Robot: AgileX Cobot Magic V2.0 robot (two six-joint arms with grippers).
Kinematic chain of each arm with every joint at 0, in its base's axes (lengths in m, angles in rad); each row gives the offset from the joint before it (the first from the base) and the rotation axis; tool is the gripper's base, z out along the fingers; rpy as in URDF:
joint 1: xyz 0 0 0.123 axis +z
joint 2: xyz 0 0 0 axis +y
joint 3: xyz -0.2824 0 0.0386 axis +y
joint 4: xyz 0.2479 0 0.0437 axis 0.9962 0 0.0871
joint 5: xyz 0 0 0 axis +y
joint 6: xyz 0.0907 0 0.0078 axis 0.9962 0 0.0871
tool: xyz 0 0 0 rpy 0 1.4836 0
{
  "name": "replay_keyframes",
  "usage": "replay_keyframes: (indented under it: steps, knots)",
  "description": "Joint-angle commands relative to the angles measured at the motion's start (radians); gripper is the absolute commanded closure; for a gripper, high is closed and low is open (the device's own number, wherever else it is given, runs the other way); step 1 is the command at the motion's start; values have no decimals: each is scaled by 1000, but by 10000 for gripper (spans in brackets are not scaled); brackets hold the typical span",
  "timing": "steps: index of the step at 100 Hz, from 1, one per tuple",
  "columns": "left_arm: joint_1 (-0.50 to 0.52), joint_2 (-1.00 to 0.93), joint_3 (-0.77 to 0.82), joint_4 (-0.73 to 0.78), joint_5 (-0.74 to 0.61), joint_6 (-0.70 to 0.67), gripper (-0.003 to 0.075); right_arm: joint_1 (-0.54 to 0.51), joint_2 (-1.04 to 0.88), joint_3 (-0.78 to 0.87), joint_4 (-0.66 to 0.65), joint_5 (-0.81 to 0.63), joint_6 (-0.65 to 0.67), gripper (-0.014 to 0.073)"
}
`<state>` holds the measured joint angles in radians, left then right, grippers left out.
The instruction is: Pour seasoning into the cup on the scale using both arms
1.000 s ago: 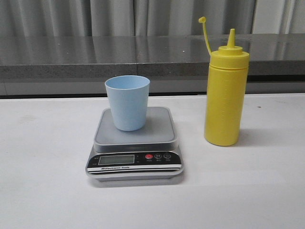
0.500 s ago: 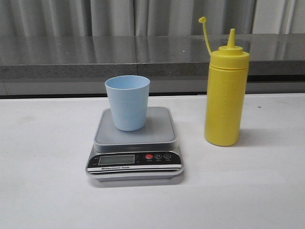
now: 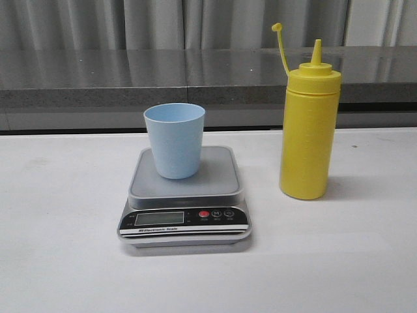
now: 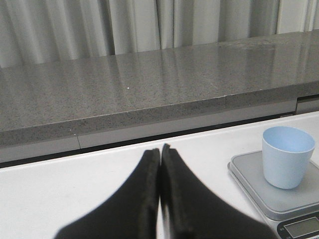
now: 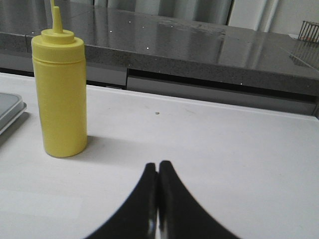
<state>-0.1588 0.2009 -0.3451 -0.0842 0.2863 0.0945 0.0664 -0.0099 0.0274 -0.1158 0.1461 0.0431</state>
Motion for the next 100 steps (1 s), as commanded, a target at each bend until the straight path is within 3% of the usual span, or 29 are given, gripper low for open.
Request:
replay_keyframes:
  steps: [1,12,47,80,100]
  knots:
    - [2,8,-17,-1,-79,-3,738,-5,-16,1,0,-81,-12,714]
    - [4,8,4,90,-102,-3,738,-5,-16,1,0,-81,-12,714]
    - [95,-54,140,122,-175,-3,738,-5,-16,1,0,-81,-12,714]
    - [95,-243,303,135,-207,-3,738,-5,-16,1,0,-81,-12,714]
    - [95,-240,355,163,-275,-3,738,-5,-16,1,0,-81,-12,714]
